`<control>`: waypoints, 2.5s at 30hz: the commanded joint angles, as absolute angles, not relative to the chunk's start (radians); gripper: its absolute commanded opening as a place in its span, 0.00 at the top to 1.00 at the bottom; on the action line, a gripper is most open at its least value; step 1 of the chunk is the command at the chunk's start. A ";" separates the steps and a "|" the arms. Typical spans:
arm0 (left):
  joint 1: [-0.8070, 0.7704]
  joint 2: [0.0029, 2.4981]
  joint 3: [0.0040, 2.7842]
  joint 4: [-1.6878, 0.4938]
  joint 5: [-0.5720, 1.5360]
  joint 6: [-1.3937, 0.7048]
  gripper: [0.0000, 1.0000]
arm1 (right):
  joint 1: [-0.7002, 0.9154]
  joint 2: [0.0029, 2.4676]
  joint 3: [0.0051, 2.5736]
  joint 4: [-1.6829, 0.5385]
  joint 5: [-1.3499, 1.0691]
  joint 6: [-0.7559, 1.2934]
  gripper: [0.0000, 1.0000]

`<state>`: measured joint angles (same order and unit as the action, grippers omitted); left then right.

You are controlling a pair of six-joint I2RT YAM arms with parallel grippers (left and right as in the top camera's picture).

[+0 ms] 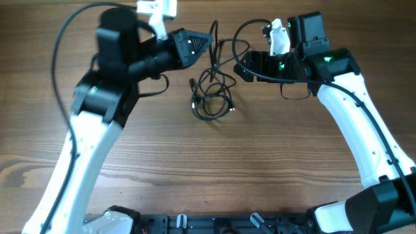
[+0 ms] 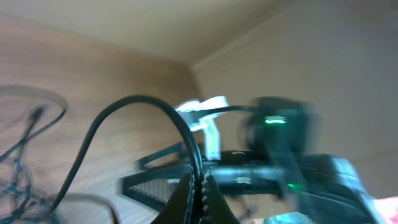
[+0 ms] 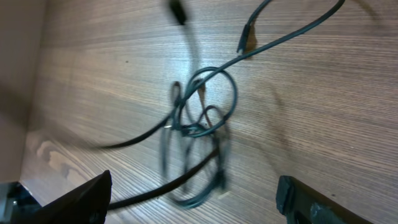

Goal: Untangle cables

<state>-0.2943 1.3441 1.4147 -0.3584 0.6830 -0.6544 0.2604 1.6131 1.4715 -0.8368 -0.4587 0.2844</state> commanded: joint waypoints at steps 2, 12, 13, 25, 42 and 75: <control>-0.289 1.240 1.429 -0.273 0.721 -0.720 0.96 | 0.258 1.631 1.478 -0.831 -0.425 0.292 0.12; -0.250 1.226 1.429 -0.429 0.076 -0.934 0.96 | 0.260 1.631 1.460 -0.878 -0.425 0.374 0.16; -0.250 1.235 1.429 -0.452 0.039 -0.936 0.96 | 0.262 1.631 1.450 -0.876 -0.427 0.381 0.16; -0.250 1.515 1.429 -0.722 -0.266 -0.924 0.96 | 0.412 1.633 1.335 -0.712 -0.368 0.475 0.17; -0.216 1.679 1.485 -0.901 0.065 -0.544 0.00 | 0.413 1.747 1.333 -0.725 -0.449 0.474 0.21; -0.352 1.785 1.527 -0.767 0.564 -0.483 0.96 | 0.138 1.765 1.359 -0.771 -0.608 0.288 0.12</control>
